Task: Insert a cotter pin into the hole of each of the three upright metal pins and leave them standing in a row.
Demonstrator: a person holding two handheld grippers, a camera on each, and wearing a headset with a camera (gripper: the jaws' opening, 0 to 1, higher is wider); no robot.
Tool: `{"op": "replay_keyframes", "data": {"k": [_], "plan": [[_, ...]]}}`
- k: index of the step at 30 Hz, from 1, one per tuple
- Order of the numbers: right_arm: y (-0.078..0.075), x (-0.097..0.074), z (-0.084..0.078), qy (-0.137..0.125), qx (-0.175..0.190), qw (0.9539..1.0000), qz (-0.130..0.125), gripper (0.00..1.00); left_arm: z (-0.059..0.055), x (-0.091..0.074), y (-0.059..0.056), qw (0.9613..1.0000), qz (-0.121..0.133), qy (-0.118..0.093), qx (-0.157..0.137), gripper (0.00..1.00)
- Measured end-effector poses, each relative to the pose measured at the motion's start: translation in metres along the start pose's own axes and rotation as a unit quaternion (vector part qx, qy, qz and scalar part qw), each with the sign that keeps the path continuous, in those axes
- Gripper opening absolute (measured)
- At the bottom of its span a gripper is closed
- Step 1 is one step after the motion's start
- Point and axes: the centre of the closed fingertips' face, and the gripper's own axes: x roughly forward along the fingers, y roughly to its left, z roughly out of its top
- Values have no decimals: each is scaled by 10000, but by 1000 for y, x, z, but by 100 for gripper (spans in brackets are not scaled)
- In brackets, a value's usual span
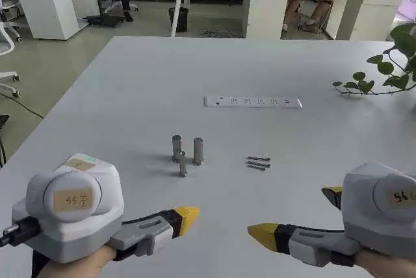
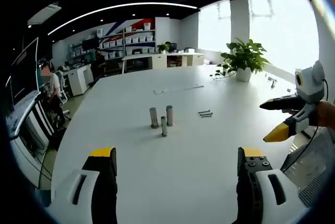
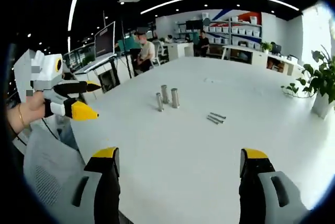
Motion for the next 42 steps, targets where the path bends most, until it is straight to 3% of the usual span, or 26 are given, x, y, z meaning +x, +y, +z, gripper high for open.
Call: {"op": "replay_keyframes", "data": {"k": [17,42], "plan": [[1,0,6,-73,-255,9996,-15,78,-1,1,1,10000,9,20,1,96],[1,0,8,-139,-236,9996,59,72,-1,-3,4,10000,63,-3,45,94]]}}
